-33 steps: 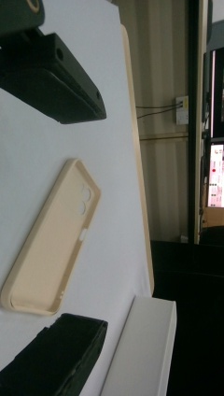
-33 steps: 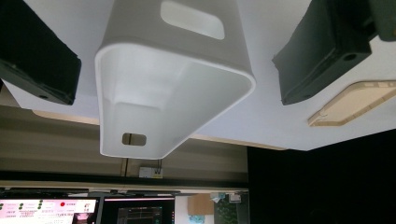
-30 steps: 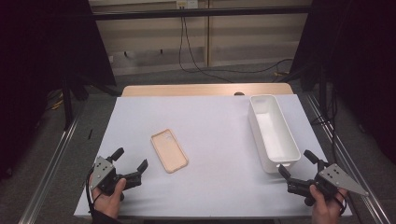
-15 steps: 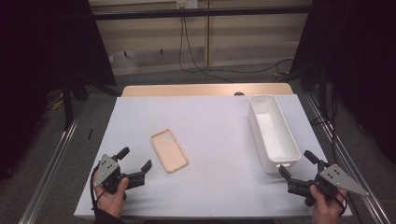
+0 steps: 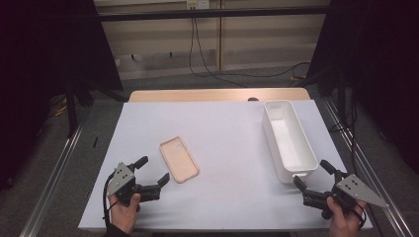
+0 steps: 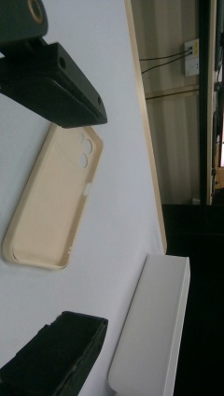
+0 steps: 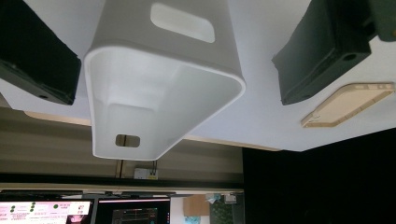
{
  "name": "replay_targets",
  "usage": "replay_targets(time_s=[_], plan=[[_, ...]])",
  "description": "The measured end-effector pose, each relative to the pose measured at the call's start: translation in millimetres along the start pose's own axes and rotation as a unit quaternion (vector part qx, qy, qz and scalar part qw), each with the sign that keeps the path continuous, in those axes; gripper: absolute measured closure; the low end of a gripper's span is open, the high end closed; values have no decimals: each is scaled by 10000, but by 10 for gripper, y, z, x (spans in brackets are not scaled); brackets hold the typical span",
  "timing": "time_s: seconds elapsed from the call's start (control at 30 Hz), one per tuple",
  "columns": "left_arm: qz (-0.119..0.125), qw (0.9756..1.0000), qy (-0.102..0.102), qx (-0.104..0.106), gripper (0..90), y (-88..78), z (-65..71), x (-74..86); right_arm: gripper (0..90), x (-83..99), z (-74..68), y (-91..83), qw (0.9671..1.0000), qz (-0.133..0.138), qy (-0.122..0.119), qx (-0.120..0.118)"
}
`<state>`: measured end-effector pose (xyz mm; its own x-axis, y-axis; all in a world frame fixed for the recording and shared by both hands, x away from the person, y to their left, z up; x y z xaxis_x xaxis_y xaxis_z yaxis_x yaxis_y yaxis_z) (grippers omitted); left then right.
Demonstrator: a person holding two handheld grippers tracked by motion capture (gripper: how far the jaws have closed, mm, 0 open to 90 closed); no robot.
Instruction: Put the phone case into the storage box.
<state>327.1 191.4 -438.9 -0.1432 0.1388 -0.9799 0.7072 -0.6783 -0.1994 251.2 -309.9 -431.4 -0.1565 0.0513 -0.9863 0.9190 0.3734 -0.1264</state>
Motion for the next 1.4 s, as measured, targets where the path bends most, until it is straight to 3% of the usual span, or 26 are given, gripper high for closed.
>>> replay_targets(time_s=[0.07, 0.23, 0.33, 0.5, 0.57, 0.7, 0.83, 0.93, 1.07, 1.13, 1.4], plan=[[-10, 10000, -71, 67, 37, 23, 10, -11, 0, 0, -9, 3, 10000, -3, -17, -12], [-49, 10000, 56, -25, 38, 103, 31, -50, 0, 2, -3, 3, 10000, -5, -13, -22], [-27, 9995, -261, 167, 38, 178, 55, -99, 0, 3, 9, -5, 10000, 11, 30, -27], [95, 9993, -293, 222, 30, 270, 84, -151, 0, 4, 6, 1, 10000, 2, 13, -36], [228, 9988, -265, 354, 22, 322, 87, -159, 0, 4, 4, 1, 10000, -6, 3, -37], [294, 9985, -145, 428, 17, 432, 96, -181, 0, 4, 7, -5, 10000, -3, 12, -14], [370, 9980, -170, 490, 21, 526, 136, -223, 0, 4, 7, -5, 10000, -4, 13, -20], [360, 9979, 2, 544, 22, 584, 172, -256, 0, 5, 7, -5, 10000, -4, 13, -20], [362, 9976, 15, 587, 21, 659, 186, -296, 0, 5, 7, -7, 10000, -5, 21, -13], [348, 9971, 144, 657, 26, 734, 201, -322, 0, 6, 6, -8, 10000, -7, 22, -11], [425, 9969, 229, 619, 26, 888, 206, -406, 0, 6, 5, -9, 10000, -3, 10, -6]])
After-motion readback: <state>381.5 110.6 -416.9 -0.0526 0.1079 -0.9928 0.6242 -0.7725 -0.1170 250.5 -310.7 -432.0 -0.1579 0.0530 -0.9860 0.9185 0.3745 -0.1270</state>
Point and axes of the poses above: each handheld gripper's, and its own axes: y roughly forward along the jaws, x roughly out of its underside, z roughly to its right, the point moved 3 cm from there along y, roughly forward along the jaws, and after that the axes turned 4 degrees about y, right-handed, at the moved point
